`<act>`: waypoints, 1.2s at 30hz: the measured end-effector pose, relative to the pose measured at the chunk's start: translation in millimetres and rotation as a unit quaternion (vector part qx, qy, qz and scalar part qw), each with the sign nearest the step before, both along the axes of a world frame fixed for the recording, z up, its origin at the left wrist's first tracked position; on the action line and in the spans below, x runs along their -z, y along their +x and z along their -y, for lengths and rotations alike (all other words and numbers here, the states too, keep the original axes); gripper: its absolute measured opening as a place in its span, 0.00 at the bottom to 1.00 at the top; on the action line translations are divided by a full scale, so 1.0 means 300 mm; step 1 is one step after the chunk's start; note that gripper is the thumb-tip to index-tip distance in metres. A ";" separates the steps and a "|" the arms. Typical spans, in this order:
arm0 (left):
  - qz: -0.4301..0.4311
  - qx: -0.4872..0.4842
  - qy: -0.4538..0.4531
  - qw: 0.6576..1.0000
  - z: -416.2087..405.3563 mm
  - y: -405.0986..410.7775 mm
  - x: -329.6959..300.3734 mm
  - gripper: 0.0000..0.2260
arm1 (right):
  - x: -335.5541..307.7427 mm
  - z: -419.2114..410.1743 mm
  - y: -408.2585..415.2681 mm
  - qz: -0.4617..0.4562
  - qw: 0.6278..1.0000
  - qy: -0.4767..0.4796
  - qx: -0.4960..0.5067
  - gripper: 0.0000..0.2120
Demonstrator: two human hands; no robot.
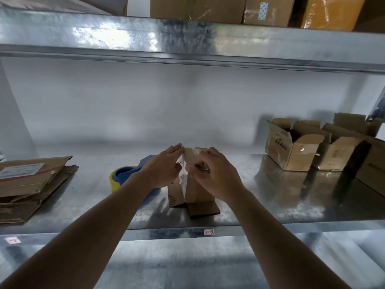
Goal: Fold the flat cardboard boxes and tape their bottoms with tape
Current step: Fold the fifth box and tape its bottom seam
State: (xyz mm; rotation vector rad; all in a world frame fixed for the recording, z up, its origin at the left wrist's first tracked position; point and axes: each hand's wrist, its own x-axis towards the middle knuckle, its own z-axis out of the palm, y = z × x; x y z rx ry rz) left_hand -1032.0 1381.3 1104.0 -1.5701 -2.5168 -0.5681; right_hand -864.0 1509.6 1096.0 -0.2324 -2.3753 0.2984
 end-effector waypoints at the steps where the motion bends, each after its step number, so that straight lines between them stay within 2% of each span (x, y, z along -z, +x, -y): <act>1: 0.006 -0.006 0.009 1.000 -0.009 -0.004 0.004 0.27 | 0.004 0.011 -0.008 0.006 1.000 -0.007 0.005 0.18; 5: 0.038 -0.019 0.034 0.999 -0.015 -0.011 0.018 0.24 | 0.015 0.041 -0.030 0.040 0.998 -0.041 0.026 0.17; 8: 0.048 -0.011 0.037 0.998 -0.004 -0.011 0.028 0.24 | -0.016 0.038 -0.037 0.078 0.993 -0.077 0.036 0.29; 12: 0.057 -0.010 0.034 0.998 0.002 -0.008 0.025 0.24 | -0.045 0.018 -0.051 0.130 0.989 -0.050 0.056 0.25; 16: 0.036 -0.007 0.026 0.999 -0.007 -0.006 0.013 0.22 | -0.060 0.019 -0.051 0.142 0.987 -0.031 0.070 0.24; 25: 0.029 0.004 0.019 0.999 -0.019 -0.019 0.012 0.27 | -0.070 0.029 -0.053 0.208 0.974 0.006 0.087 0.44; 30: 0.010 0.004 0.018 1.000 -0.007 -0.026 0.003 0.27 | -0.096 0.029 -0.029 0.209 0.974 0.034 0.083 0.31; 34: -0.021 -0.014 -0.005 1.000 0.002 -0.019 -0.007 0.28 | -0.132 0.046 -0.006 0.189 0.976 0.044 0.097 0.14; 36: -0.036 -0.011 -0.021 0.999 0.006 -0.008 -0.014 0.27 | -0.134 0.045 -0.001 0.192 0.975 0.035 0.107 0.15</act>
